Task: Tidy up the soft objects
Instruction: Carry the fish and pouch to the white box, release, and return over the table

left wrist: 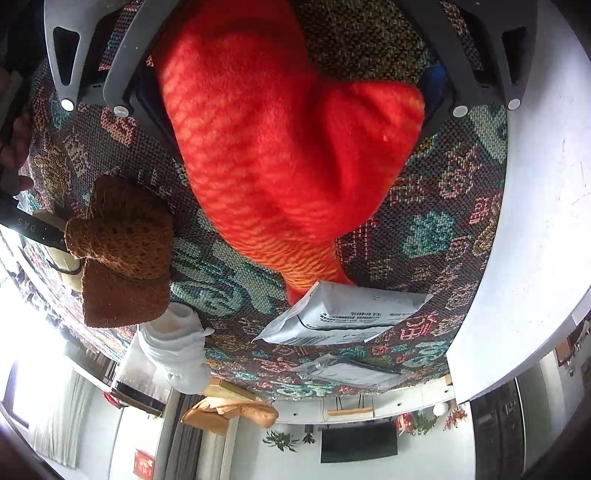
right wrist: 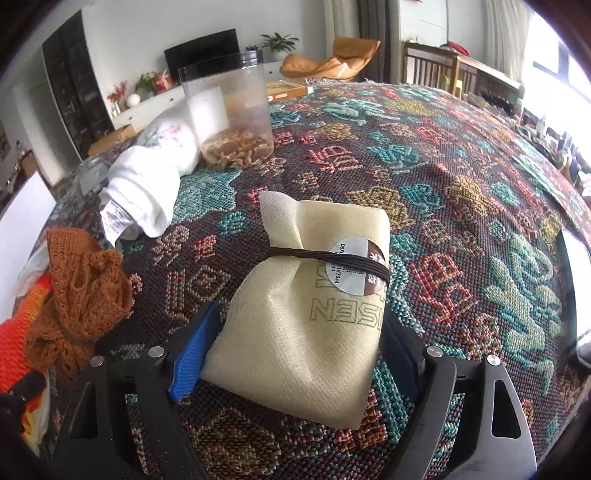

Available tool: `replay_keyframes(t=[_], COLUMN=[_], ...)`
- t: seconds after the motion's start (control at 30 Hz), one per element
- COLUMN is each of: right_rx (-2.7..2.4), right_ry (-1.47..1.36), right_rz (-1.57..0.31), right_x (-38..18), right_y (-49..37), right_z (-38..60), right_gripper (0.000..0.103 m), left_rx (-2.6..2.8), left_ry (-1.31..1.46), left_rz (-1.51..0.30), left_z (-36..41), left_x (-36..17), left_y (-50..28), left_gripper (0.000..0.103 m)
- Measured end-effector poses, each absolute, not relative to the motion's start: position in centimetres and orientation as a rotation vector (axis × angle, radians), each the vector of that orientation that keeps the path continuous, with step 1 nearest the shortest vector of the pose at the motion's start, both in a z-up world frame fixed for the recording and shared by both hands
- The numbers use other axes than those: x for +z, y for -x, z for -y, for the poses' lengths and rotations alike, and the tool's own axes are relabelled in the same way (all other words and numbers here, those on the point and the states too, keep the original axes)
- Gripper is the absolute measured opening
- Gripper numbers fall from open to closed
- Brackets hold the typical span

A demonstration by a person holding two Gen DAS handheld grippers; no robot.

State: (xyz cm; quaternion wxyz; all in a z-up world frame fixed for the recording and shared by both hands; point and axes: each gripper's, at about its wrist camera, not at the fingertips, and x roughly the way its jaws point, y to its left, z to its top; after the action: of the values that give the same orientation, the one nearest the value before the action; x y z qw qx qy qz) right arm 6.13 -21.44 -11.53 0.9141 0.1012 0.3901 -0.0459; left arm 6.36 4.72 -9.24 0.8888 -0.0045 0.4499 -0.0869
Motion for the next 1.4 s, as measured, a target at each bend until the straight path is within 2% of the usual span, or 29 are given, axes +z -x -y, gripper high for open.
replay_keyframes(t=[0.87,0.9,0.93,0.97,1.0,1.03,1.17,1.4], right_rx=[-0.117,-0.114,-0.117,-0.128,-0.118,-0.107,0.000,0.169], right_ry=[-0.158,-0.166,-0.185,-0.218,-0.259,-0.301,-0.523,-0.473], right_rz=[-0.825,-0.820,-0.805,-0.783,-0.765,-0.755,-0.652,-0.593], right_x=[-11.7,-11.6,-11.5,-11.4,-11.3,-11.3,-10.4,-5.0], right_y=[-6.4,-6.3,-6.0,-5.6,-5.3,-5.0,-2.9,-0.1], right_z=[20.8,20.9,21.2,21.9,22.6,23.2,25.2,20.1], right_gripper=[0.087,0.085,0.068,0.055,0.053,0.049,0.047,0.047], left_rx=[-0.157,-0.154,-0.158,-0.185,-0.219,-0.228,-0.337,-0.405], left_ry=[-0.006,0.006,0.028,0.039,0.034,0.022,0.158,0.305], left_rz=[-0.935,-0.950,-0.947,-0.941,-0.947,-0.953,-0.937,-0.792], left_z=[-4.2,-4.3,-4.3,-4.1,-3.5,-2.9,-2.8,-7.8], left_x=[-9.3,-9.1,-8.8,-8.5,-8.2,-7.8,-5.1,2.6], left_y=[-6.4,-6.3,-6.0,-5.6,-5.3,-5.0,-3.9,-1.5], left_gripper=[0.103,0.100,0.082,0.069,0.048,0.044,0.042,0.042])
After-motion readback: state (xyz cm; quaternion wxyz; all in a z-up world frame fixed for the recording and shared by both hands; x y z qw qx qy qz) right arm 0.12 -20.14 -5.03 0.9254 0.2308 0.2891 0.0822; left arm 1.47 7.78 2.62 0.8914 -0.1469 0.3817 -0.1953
